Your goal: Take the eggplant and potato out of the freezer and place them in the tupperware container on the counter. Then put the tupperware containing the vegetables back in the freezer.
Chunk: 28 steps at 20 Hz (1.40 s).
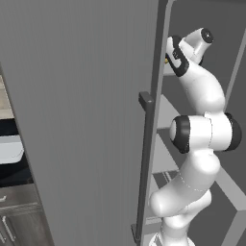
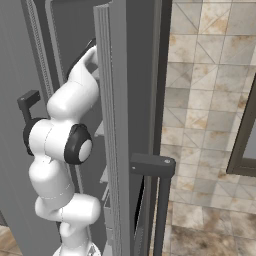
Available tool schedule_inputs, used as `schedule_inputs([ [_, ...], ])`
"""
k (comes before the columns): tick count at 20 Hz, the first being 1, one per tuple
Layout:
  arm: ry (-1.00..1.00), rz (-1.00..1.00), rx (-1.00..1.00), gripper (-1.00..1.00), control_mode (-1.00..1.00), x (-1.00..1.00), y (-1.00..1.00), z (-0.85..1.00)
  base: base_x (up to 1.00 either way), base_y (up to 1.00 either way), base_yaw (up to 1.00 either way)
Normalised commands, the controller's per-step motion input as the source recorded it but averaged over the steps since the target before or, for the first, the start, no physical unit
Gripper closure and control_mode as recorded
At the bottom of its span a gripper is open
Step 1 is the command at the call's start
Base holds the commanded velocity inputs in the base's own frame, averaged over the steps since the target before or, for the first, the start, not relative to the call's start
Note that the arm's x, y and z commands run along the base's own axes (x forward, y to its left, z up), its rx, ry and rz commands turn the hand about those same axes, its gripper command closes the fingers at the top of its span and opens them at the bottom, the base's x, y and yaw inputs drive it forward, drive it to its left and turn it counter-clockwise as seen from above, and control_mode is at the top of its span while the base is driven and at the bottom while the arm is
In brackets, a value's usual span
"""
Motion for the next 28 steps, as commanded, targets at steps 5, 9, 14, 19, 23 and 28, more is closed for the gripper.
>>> schedule_inputs([
  [5, 0.03, 0.03, 0.0, -1.0, -1.0, 0.3, 0.0, -0.11, 0.0, 0.0, 0.0],
  [9, 0.01, 0.02, 0.0, -1.0, -1.0, 0.33, 0.0, -0.09, 0.0, 0.0, 0.0],
  [14, 0.01, 0.02, 0.0, -1.0, -1.0, 0.35, 0.0, -0.11, 0.0, 0.0, 0.0],
  [19, 0.02, 0.01, 0.0, 1.0, -1.0, 0.3, 0.01, -0.13, 0.0, 0.0, 0.0],
  [23, 0.05, 0.0, 0.0, 1.0, -1.0, 0.17, 0.08, -0.16, 0.0, 0.0, 0.0],
  [28, 0.03, 0.0, 0.0, 1.0, -1.0, 0.0, 0.07, -0.17, 0.0, 0.0, 0.0],
])
